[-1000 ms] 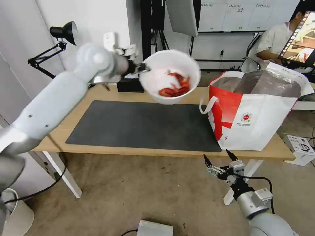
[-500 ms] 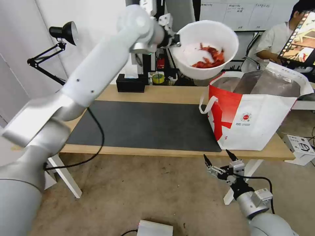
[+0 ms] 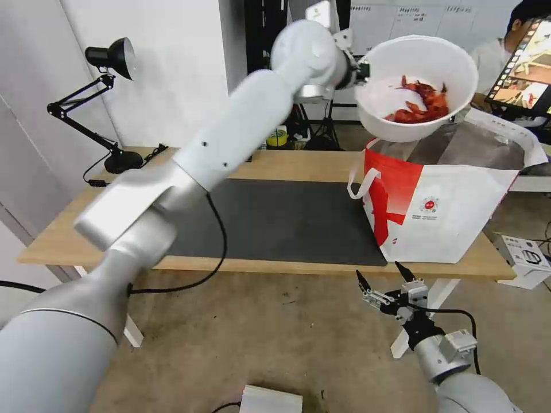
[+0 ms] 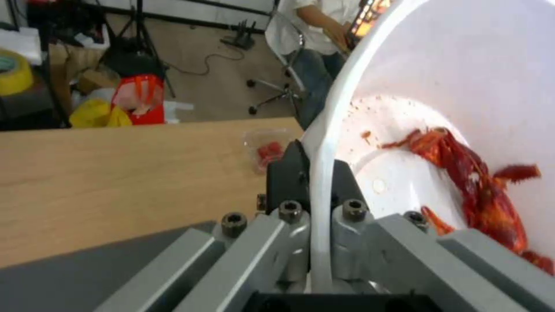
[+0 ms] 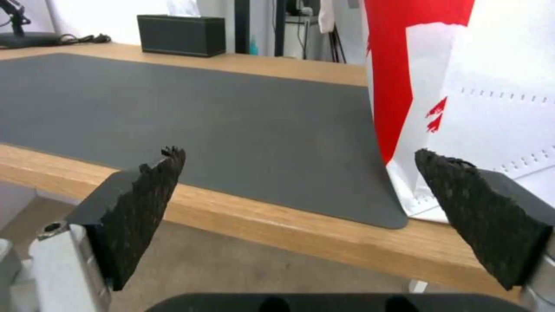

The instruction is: Pick up the trash from the table and place it into the takeout bag.

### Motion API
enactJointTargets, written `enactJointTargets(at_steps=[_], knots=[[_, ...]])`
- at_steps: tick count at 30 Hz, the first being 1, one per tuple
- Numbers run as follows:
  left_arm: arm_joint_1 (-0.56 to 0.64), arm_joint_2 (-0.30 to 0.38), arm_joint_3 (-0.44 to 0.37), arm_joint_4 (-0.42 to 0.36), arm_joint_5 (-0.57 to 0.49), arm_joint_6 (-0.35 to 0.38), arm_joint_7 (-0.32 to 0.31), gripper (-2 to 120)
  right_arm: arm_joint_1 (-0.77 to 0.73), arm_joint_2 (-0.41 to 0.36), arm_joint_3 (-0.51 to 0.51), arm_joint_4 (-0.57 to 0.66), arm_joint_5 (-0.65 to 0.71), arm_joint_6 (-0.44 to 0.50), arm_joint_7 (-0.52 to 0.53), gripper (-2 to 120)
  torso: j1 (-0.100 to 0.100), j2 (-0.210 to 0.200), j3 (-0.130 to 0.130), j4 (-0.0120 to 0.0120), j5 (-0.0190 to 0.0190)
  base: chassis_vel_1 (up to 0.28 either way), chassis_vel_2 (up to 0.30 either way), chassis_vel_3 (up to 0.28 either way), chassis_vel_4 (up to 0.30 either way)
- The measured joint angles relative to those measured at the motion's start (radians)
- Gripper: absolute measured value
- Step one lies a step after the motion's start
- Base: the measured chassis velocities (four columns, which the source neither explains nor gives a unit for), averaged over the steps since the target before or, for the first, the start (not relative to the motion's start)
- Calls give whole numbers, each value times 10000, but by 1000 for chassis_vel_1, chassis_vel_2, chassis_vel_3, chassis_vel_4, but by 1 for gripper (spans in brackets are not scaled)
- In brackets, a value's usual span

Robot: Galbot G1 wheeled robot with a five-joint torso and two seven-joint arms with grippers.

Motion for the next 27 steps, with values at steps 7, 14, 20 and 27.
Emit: enactJointTargets(at_steps=[7, 14, 20, 27], knots=[[134, -260, 219, 257, 329, -435, -297, 0, 0, 0, 0, 0, 0, 0, 0, 100, 0, 0, 0, -2, 0, 0, 0, 0, 0], [296, -250, 642, 320, 753, -1324, -252, 0, 0, 0, 0, 0, 0, 0, 0, 100, 0, 1, 0, 1, -1, 0, 0, 0, 0], [482, -226, 1241, 3, 1570, -1622, -2, 0, 0, 0, 0, 0, 0, 0, 0, 100, 0, 0, 0, 0, -2, 0, 0, 0, 0], [366, -218, 1693, -152, 1955, -1638, 171, 0, 0, 0, 0, 0, 0, 0, 0, 100, 0, 1, 0, 0, -2, 0, 0, 0, 0]])
